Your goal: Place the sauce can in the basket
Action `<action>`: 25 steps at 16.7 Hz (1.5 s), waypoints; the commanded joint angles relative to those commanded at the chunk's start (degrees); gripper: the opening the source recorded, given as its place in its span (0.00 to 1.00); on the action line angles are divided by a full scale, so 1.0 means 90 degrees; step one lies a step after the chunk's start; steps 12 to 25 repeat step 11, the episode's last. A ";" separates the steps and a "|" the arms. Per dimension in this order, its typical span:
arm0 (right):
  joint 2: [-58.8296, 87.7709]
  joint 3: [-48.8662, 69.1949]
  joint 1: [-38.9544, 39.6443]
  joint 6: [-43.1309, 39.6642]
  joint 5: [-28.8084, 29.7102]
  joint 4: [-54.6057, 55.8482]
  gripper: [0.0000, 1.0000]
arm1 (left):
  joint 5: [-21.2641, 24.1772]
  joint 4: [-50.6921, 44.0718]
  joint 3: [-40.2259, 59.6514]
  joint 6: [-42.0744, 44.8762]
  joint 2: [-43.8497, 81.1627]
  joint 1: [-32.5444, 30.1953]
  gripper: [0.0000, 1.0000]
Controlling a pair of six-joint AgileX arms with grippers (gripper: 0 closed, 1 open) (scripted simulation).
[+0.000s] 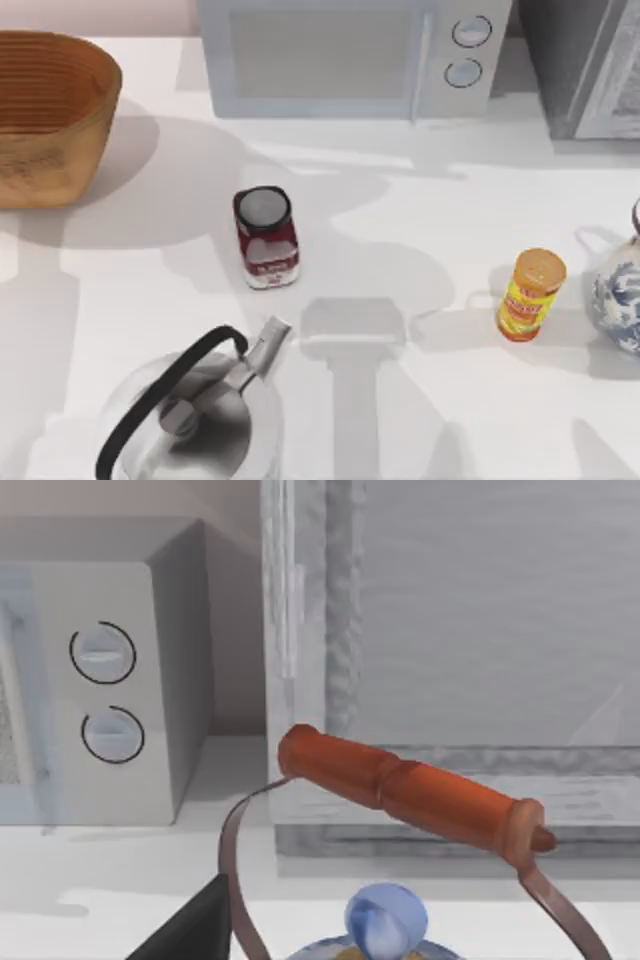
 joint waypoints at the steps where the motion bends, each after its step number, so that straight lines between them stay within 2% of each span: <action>1: 0.0000 0.0000 0.0000 0.0000 0.0000 0.0000 1.00 | 0.0000 0.0000 0.0000 0.0000 0.0000 0.0000 0.68; 5: 0.0000 0.0000 0.0000 0.0000 0.0000 0.0000 1.00 | 0.0000 0.0000 0.0000 0.0000 0.0000 0.0000 0.98; 6: 0.0000 0.0000 0.0000 0.0000 0.0000 0.0000 1.00 | 0.0000 0.0000 0.0000 0.0000 0.0000 0.0000 1.00; 25: 0.0000 0.0000 0.0000 0.0000 0.0000 0.0000 1.00 | 0.0000 0.0000 0.0000 0.0000 0.0000 0.0000 1.00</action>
